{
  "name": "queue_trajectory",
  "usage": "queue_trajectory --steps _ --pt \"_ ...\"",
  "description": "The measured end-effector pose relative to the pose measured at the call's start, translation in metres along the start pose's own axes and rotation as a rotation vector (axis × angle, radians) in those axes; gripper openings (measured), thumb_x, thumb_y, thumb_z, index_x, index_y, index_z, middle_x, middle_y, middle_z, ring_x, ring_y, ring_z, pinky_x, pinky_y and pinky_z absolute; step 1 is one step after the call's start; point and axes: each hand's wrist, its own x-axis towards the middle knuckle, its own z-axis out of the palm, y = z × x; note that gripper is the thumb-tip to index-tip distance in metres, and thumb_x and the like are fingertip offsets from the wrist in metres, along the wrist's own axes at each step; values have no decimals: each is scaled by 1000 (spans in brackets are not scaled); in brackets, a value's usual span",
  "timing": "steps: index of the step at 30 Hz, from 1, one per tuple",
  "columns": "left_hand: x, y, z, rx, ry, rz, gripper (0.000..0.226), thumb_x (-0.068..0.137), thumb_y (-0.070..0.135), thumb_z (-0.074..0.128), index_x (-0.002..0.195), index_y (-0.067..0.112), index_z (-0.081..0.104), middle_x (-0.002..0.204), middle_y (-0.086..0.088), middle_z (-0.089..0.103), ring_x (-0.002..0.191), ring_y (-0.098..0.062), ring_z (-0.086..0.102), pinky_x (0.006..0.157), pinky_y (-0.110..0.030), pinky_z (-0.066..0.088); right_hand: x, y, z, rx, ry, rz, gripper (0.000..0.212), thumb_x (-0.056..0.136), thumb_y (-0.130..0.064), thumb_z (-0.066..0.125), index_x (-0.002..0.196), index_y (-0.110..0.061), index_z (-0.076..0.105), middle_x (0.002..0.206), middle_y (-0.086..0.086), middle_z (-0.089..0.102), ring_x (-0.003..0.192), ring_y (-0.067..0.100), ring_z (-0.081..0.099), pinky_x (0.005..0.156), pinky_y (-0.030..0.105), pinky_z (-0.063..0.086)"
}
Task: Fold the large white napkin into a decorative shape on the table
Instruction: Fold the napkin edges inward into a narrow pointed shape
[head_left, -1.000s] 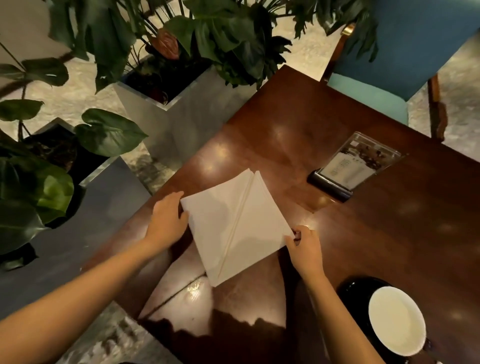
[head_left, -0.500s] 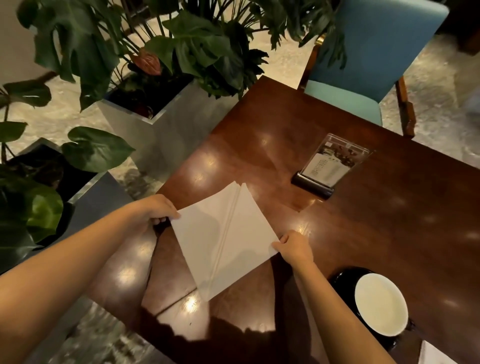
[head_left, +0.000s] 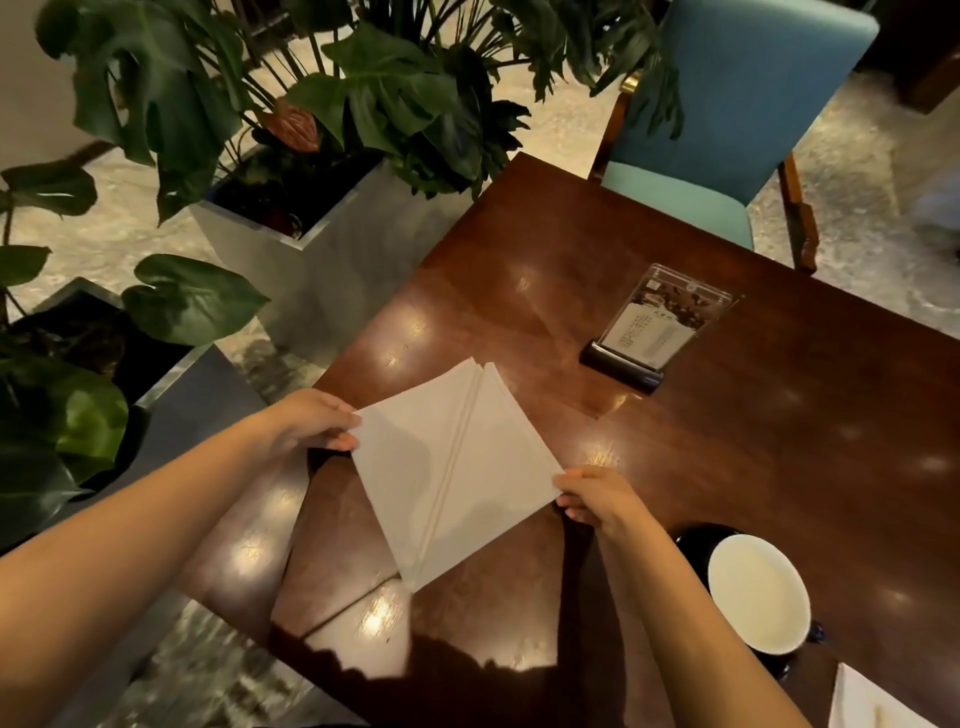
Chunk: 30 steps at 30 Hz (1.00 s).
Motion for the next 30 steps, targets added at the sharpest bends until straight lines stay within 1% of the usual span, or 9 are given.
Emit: queue_trajectory --steps 2,6,11,15,18,21,25,27,30 --pt "-5 4 -2 -58 -25 22 16 90 3 57 101 -5 65 58 -11 66 42 -9 59 52 -17 55 -1 -1 -6 68 -6 -32 5 87 -9 63 82 -9 64 64 6 63 53 9 56 41 13 48" --pt "-12 13 -7 -137 -28 112 18 90 4 56 107 -1 61 76 -17 64 48 -9 62 50 -16 53 -6 -10 -19 296 -23 -146 3 87 -7 63 87 -10 65 53 0 61 43 5 53 42 14 47" --pt "-17 20 -16 -189 -5 273 30 89 5 58 118 9 55 69 -12 65 55 -9 66 52 -18 55 -17 -26 -29 399 -42 -284 13 87 -6 62 96 -15 62 64 5 59 51 10 54 61 26 46" --pt "-25 26 -14 -84 -12 400 32 90 4 56 122 7 57 77 -14 64 61 -7 65 56 -17 55 -29 -38 -34 279 -39 -428 16 89 -11 60 103 -18 63 87 5 62 67 12 57 69 28 49" --pt "-32 33 -9 262 128 587 33 86 3 61 118 9 62 88 -20 61 73 -18 62 68 -28 55 -37 -48 -38 -58 20 -582 25 86 -20 66 110 -22 64 108 -5 60 91 12 57 80 26 49" --pt "-36 42 -3 645 335 808 29 81 5 66 108 14 68 86 -10 57 79 -27 58 77 -35 46 -42 -61 -37 -398 173 -720 15 82 -18 69 97 -21 70 99 -7 64 89 10 57 77 25 44" --pt "-41 57 -1 701 447 878 18 81 9 66 96 17 73 86 -2 54 79 -26 58 77 -40 49 -46 -82 -44 -423 300 -842 9 82 -18 68 81 -16 77 77 -2 71 70 5 56 57 11 40" --pt "-42 68 -3 702 481 889 15 82 11 67 93 17 75 92 -4 58 82 -24 58 76 -40 49 -45 -91 -50 -393 314 -838 9 82 -18 69 82 -15 77 81 -1 69 74 10 55 59 11 39" --pt "-45 86 -8 746 528 959 13 82 12 68 93 15 75 92 -6 64 83 -25 60 73 -38 48 -41 -103 -56 -400 355 -851 11 83 -21 68 89 -16 76 87 -3 63 83 11 53 69 22 38"
